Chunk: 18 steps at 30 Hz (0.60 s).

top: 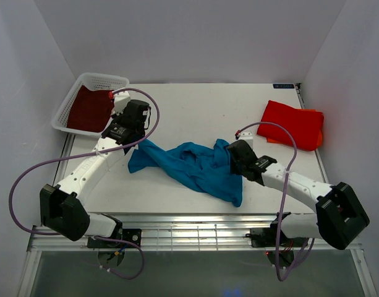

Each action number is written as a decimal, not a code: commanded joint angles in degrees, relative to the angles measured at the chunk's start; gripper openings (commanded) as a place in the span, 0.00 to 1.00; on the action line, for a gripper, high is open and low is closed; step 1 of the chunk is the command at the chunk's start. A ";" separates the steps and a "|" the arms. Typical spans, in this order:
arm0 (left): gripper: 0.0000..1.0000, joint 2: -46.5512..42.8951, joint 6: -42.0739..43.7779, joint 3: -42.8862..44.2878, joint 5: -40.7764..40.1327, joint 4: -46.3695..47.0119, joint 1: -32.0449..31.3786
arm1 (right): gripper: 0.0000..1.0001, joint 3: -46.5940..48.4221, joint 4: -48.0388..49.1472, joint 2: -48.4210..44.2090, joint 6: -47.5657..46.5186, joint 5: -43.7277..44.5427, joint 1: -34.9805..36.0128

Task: Fold and stack the t-shirts
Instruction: Flatten the tshirt out

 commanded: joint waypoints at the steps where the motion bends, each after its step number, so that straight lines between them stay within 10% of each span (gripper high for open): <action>1: 0.00 -2.34 0.27 0.26 0.25 -0.34 0.25 | 0.46 0.53 -0.15 -2.46 -1.38 1.59 -2.80; 18: 0.00 -3.05 0.36 0.09 0.08 -0.78 0.25 | 0.45 -3.68 9.34 3.69 -2.18 -9.84 -6.68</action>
